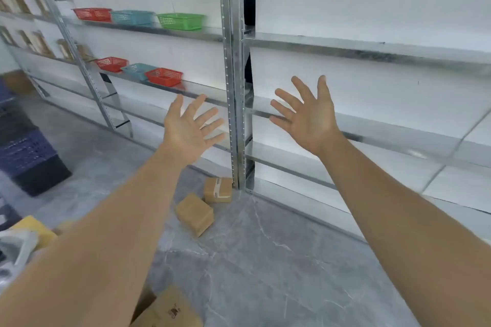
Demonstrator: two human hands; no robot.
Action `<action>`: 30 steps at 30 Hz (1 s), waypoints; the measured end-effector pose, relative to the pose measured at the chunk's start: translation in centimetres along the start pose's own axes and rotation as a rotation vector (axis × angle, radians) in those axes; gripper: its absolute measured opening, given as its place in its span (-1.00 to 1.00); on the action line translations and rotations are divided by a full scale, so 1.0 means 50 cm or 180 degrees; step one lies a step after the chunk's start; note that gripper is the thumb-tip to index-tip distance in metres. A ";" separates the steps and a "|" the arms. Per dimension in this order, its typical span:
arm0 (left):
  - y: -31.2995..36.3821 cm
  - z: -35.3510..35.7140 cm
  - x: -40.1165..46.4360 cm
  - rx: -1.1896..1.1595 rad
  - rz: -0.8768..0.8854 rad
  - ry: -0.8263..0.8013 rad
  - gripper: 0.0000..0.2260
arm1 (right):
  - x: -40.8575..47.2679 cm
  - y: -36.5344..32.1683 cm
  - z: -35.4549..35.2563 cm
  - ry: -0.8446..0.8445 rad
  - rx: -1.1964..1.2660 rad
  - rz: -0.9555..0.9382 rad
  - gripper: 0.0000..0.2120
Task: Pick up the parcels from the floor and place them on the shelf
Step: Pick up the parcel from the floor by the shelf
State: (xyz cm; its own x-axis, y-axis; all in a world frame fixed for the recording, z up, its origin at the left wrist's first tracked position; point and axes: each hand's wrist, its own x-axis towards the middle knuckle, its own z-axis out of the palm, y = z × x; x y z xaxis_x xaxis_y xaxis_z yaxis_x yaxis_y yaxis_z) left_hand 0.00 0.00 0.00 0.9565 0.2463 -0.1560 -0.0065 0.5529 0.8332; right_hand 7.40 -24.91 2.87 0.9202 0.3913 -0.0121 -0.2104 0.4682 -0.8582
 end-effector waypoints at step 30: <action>-0.038 -0.227 0.553 -0.0605 0.0183 0.1734 -0.41 | 0.827 0.258 0.013 -0.0901 0.0038 0.1394 -0.30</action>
State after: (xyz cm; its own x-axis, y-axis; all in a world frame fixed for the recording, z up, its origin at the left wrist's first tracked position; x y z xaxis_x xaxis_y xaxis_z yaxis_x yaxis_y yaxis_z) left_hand 23.17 14.80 -11.92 0.6654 0.6266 -0.4058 -0.1544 0.6474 0.7463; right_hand 42.53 -2.16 -8.38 0.6202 0.7506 -0.2280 -0.5608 0.2210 -0.7980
